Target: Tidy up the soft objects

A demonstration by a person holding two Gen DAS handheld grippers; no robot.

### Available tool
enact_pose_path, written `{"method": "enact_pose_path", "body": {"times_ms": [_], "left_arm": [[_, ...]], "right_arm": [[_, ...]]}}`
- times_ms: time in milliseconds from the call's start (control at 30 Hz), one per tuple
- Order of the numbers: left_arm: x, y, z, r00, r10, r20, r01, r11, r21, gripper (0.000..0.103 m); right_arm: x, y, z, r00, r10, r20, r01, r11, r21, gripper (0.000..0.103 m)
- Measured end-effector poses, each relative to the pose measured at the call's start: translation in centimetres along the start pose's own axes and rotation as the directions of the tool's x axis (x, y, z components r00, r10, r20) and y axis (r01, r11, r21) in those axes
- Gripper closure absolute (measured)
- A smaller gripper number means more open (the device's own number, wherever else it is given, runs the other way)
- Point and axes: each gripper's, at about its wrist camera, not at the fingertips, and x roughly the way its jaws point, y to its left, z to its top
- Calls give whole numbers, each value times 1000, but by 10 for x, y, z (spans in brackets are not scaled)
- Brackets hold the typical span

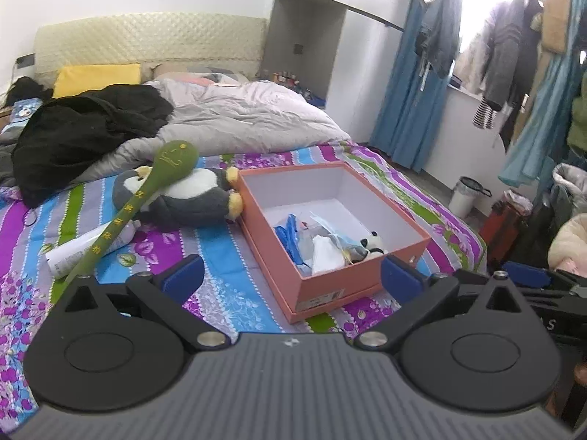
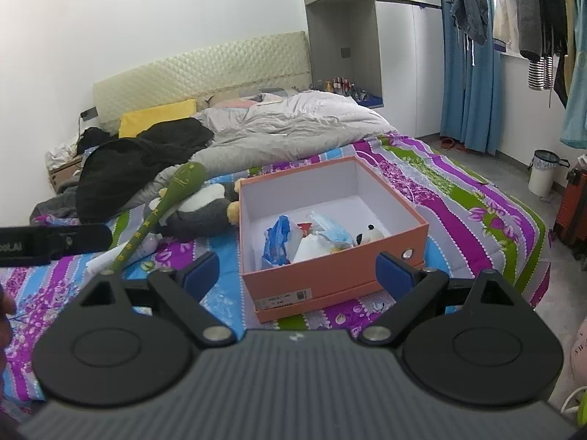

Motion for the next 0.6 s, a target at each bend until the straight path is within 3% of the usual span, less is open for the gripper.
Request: {"method": "enact_pose_path", "body": {"times_ms": [600], "left_arm": [[14, -20, -2, 999, -21, -46, 23, 999, 43, 0]], "right_arm": [[5, -9, -2, 1000, -27, -12, 27, 999, 19, 9]]}}
